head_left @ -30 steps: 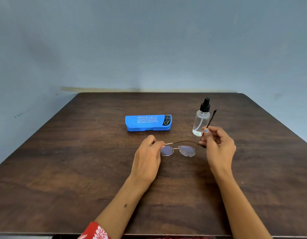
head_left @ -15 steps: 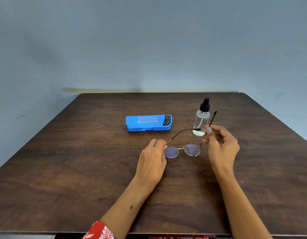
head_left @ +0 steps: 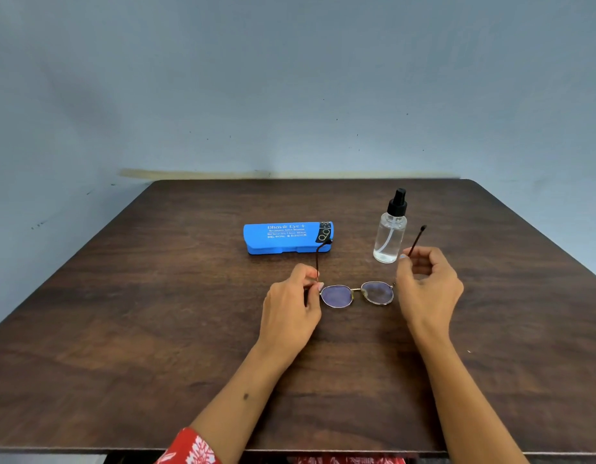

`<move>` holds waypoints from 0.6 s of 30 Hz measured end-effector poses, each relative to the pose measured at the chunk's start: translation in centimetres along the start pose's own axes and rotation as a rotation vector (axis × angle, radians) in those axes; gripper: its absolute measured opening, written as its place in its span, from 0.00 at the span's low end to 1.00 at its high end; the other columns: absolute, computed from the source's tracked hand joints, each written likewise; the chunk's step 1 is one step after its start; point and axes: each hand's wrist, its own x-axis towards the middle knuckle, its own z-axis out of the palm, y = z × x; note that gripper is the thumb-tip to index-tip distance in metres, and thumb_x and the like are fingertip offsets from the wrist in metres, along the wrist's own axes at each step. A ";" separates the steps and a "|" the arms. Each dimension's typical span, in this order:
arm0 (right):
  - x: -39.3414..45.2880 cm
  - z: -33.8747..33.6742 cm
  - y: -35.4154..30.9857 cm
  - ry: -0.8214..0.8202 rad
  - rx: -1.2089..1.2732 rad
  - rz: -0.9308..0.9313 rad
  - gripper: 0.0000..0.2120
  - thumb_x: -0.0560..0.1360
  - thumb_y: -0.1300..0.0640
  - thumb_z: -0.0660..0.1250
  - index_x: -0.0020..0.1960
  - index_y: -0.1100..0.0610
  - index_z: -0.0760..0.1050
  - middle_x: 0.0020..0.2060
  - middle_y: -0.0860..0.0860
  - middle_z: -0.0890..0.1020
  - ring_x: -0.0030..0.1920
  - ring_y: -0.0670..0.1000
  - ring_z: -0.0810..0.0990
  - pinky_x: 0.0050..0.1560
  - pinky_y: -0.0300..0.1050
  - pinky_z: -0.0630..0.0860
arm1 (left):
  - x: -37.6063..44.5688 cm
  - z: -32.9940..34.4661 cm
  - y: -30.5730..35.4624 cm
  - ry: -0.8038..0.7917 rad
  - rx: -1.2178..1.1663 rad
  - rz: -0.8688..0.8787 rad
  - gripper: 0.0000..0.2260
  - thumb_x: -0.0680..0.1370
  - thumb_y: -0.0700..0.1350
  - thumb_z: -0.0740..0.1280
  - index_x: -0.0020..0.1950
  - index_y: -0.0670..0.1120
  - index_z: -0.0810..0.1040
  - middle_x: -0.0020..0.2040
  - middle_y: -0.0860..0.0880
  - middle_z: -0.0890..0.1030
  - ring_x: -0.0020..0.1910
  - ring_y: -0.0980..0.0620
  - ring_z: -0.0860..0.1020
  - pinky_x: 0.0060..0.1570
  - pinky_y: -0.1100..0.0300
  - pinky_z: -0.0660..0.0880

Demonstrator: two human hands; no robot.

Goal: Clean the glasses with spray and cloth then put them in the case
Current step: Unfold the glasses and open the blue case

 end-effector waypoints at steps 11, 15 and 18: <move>-0.6 -1.0 -1.2 0.134 0.028 -0.022 0.17 0.62 0.60 0.59 0.49 0.53 0.75 0.43 0.48 0.81 0.36 0.44 0.76 0.37 0.42 0.73 | -0.1 -1.1 0.0 -0.058 0.050 0.000 0.19 0.73 0.42 0.66 0.65 0.48 0.73 0.55 0.53 0.82 0.48 0.52 0.81 0.52 0.54 0.77; -0.5 -2.7 -3.3 0.400 0.173 -0.327 0.18 0.65 0.67 0.57 0.52 0.59 0.74 0.47 0.53 0.77 0.43 0.47 0.75 0.38 0.42 0.73 | 0.5 -3.6 -0.6 0.102 -0.036 0.044 0.22 0.69 0.38 0.68 0.63 0.46 0.74 0.56 0.52 0.82 0.50 0.54 0.81 0.47 0.51 0.80; -1.5 -2.4 -7.0 0.450 0.261 -0.665 0.16 0.69 0.70 0.58 0.52 0.57 0.74 0.47 0.50 0.76 0.43 0.56 0.77 0.41 0.41 0.73 | 2.1 -5.5 -2.5 0.184 -0.045 0.036 0.26 0.68 0.41 0.73 0.65 0.43 0.72 0.57 0.48 0.81 0.55 0.55 0.79 0.57 0.55 0.76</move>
